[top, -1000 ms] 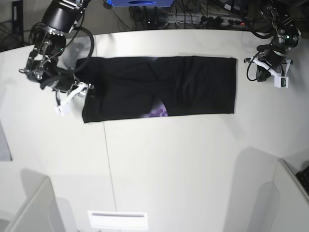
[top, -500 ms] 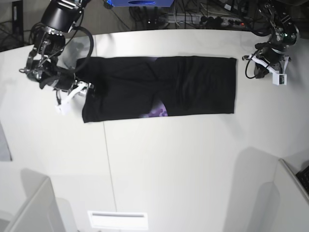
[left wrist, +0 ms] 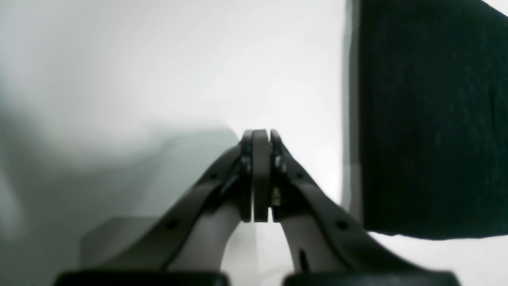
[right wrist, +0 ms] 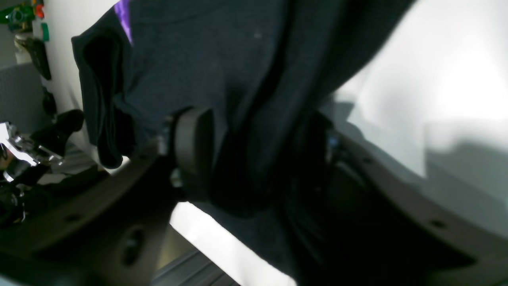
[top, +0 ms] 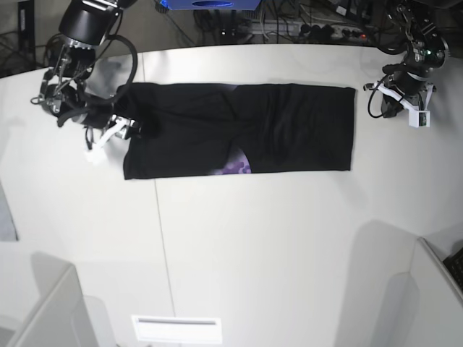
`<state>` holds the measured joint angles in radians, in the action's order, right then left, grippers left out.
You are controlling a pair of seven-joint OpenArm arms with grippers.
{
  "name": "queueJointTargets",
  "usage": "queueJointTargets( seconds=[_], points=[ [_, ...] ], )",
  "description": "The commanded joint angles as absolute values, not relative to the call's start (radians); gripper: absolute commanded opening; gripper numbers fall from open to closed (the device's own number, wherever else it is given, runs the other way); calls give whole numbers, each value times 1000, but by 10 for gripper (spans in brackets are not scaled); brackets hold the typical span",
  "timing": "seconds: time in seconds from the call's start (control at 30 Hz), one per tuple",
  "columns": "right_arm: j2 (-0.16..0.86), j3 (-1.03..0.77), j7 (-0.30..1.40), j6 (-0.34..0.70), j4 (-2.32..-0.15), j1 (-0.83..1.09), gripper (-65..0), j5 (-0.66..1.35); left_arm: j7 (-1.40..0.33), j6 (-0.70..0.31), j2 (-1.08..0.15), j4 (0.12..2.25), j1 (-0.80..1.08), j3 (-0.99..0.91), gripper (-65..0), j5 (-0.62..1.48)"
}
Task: Fold the T-shirt properly
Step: 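Open the left gripper and lift it away from the strip, then lift the strip end with the right gripper toward the left gripper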
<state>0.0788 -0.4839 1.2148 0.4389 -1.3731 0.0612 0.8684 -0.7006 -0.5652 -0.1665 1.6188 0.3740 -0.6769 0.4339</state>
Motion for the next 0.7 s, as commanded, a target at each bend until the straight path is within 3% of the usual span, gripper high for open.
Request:
queueJointTargets(
  seconds=[0.0,0.13,0.23,0.57,0.67],
  points=[
    [88,-481,1233,435,-1360,59,-408,820,-685,-567,-179,1633,375,-679,-650,444],
    [101,-481,1219,435,-1319,48,-509,820,-687,-567,-179,1633,377,-679,-650,444],
    [113,-481,1198,435,-1320,47,-650,820,-687,-567,-179,1633,377,-677,-650,444],
    [165,-481,1179,429,-1357,30,-650,820,-687,-564,-179,1620,377,-593,-650,443],
    [166,-481,1184,351,-1432,36,-650,820,-687,-564,-179,1589,366,-593,-650,443]
  ],
)
